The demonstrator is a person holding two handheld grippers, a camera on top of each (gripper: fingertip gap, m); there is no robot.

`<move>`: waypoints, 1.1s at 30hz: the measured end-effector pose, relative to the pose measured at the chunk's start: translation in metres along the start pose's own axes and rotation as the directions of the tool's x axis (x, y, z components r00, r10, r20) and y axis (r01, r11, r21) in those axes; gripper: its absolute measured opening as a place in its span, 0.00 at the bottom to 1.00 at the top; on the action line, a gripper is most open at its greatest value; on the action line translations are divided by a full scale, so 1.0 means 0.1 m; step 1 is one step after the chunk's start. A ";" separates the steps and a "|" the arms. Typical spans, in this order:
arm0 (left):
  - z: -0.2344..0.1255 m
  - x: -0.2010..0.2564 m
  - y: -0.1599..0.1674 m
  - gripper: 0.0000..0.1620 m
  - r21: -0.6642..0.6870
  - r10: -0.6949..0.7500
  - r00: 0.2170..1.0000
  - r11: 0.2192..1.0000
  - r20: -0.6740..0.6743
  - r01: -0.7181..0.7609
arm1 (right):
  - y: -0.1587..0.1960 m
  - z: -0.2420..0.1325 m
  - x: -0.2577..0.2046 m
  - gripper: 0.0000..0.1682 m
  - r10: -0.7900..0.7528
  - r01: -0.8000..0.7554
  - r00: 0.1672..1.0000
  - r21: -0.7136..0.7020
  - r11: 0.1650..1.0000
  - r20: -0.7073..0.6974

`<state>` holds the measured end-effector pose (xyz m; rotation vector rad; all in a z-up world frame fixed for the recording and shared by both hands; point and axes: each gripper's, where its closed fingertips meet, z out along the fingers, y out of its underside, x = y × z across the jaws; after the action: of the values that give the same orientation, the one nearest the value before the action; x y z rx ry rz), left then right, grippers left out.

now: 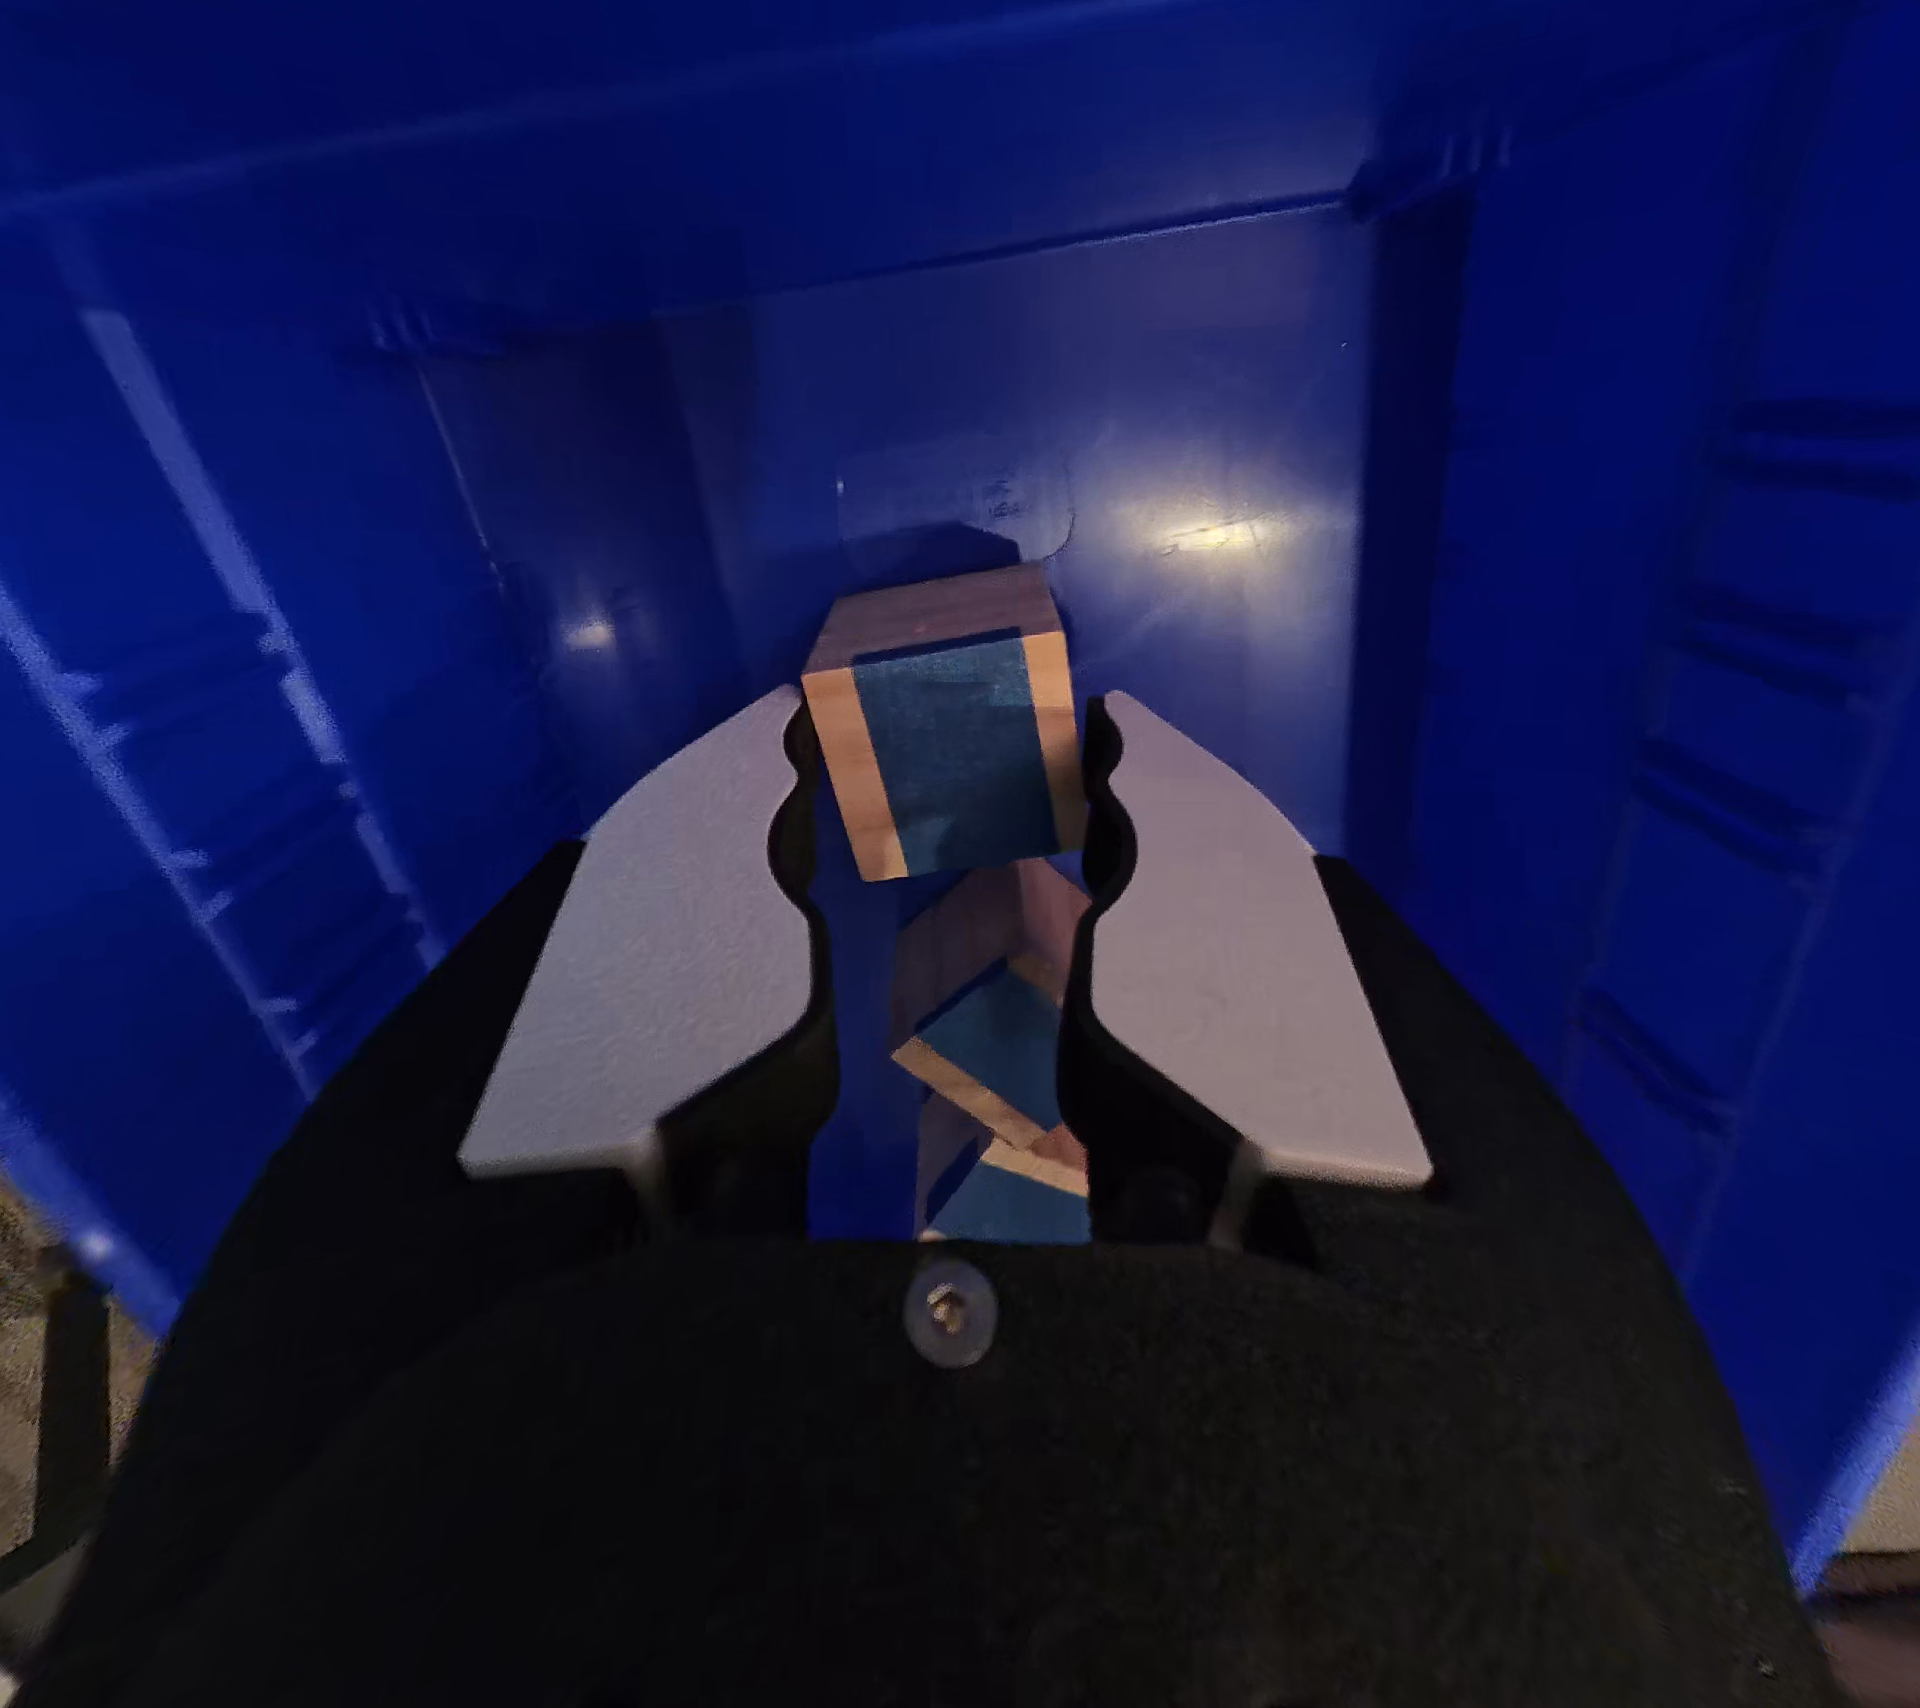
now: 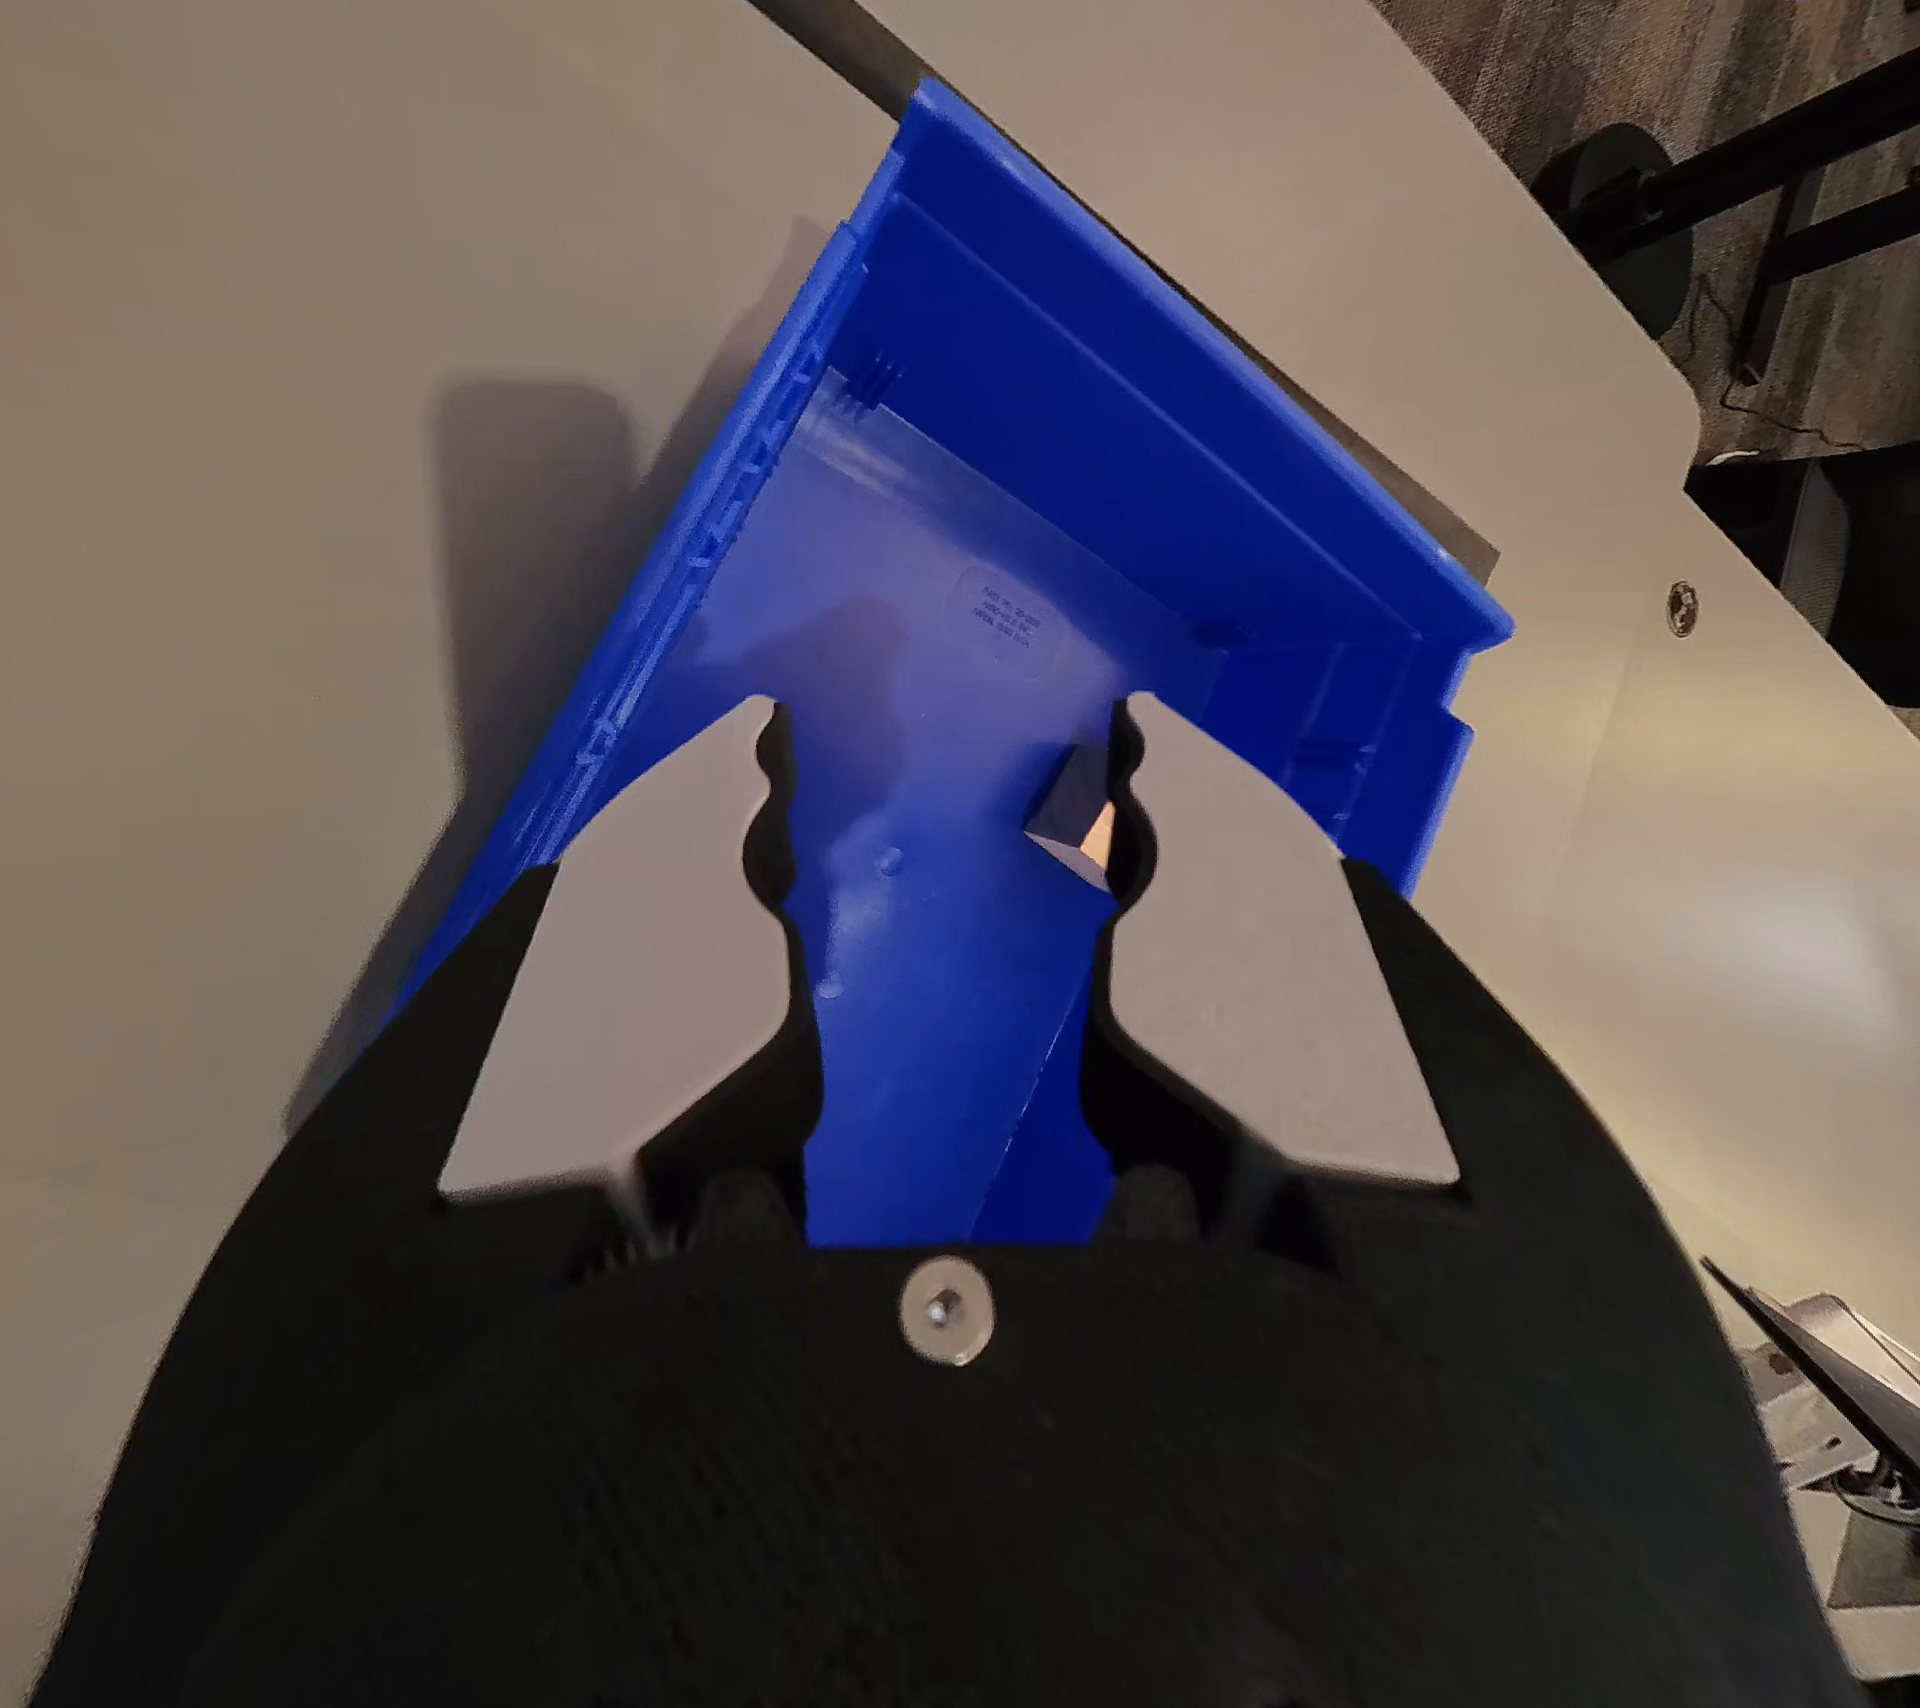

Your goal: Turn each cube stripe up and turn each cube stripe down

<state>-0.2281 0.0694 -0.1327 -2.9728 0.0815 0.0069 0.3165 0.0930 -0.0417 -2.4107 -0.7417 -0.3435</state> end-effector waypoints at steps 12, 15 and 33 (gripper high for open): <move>-1.35 0.85 -0.09 0.30 0.452 0.291 0.854 0.889 -0.432 -0.075 | -0.69 -0.46 -0.53 0.35 -0.190 0.200 0.980 0.343 0.918 -0.061; -1.76 1.39 0.08 0.30 0.548 0.481 0.677 0.825 -0.557 -0.135 | -1.15 -0.89 -1.15 0.35 -0.311 0.271 0.948 0.676 0.685 -0.065; -2.05 2.74 0.71 0.29 0.566 0.643 0.190 0.752 -0.742 -0.337 | -1.15 -1.76 -2.48 0.38 -0.396 -0.035 0.913 0.987 0.159 0.096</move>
<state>0.0412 -0.0495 0.0553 -2.0731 1.0940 -1.4672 0.0362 -0.0423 0.0528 -1.0408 -0.9873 0.4380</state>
